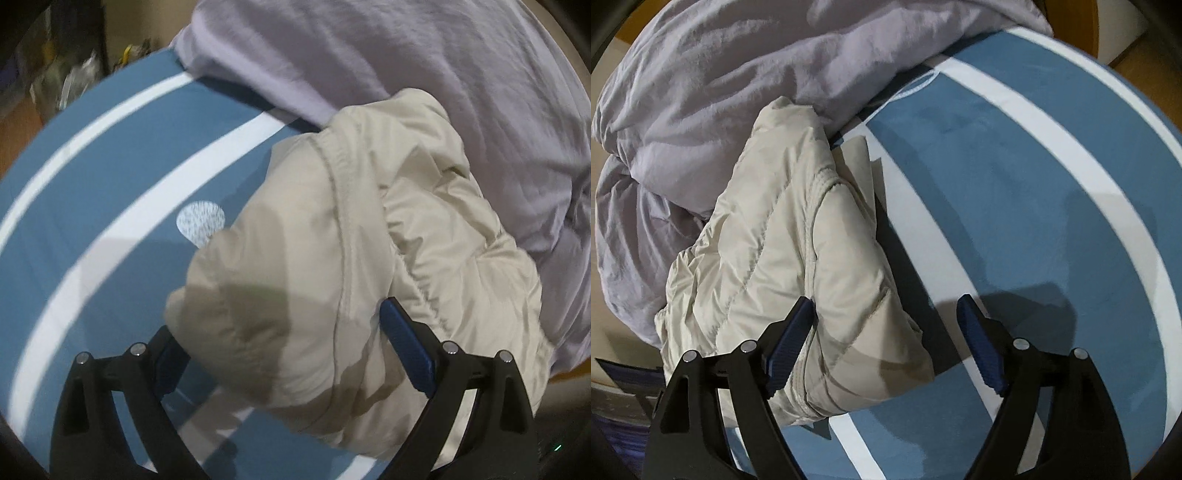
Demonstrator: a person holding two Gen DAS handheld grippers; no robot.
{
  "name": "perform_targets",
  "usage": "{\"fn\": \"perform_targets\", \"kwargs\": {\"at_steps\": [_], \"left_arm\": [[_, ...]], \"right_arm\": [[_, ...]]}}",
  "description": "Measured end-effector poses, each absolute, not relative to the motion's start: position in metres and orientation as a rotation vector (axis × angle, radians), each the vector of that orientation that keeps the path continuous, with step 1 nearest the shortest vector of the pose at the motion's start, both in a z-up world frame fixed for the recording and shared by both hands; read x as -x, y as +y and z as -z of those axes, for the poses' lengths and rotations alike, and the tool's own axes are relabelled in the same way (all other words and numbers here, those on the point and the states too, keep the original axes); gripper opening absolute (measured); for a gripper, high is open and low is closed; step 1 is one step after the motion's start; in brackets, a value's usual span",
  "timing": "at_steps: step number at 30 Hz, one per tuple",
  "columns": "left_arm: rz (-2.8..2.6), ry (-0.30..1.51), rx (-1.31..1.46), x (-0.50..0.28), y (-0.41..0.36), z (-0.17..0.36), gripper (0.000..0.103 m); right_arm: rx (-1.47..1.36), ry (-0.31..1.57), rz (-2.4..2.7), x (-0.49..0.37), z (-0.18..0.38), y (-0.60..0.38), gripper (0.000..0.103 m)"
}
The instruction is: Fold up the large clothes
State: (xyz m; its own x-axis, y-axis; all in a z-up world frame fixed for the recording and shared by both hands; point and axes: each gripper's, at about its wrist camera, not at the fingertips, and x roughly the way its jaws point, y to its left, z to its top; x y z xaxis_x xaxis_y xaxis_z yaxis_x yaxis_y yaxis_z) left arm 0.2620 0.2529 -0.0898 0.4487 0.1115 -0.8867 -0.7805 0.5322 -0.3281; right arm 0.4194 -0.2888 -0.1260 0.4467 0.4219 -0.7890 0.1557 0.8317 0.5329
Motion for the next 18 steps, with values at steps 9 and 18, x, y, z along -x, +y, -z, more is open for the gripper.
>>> {"fn": "perform_targets", "kwargs": {"at_steps": [9,18], "left_arm": [[-0.663,0.859,0.865,-0.258,0.238,0.081,0.046],[-0.633,0.841,0.805,-0.250,0.228,0.054,0.026]], "right_arm": [[-0.640,1.132,-0.328,-0.424,0.131,-0.286,0.041],[-0.590,1.085,-0.326,-0.420,0.116,-0.279,0.025]]}}
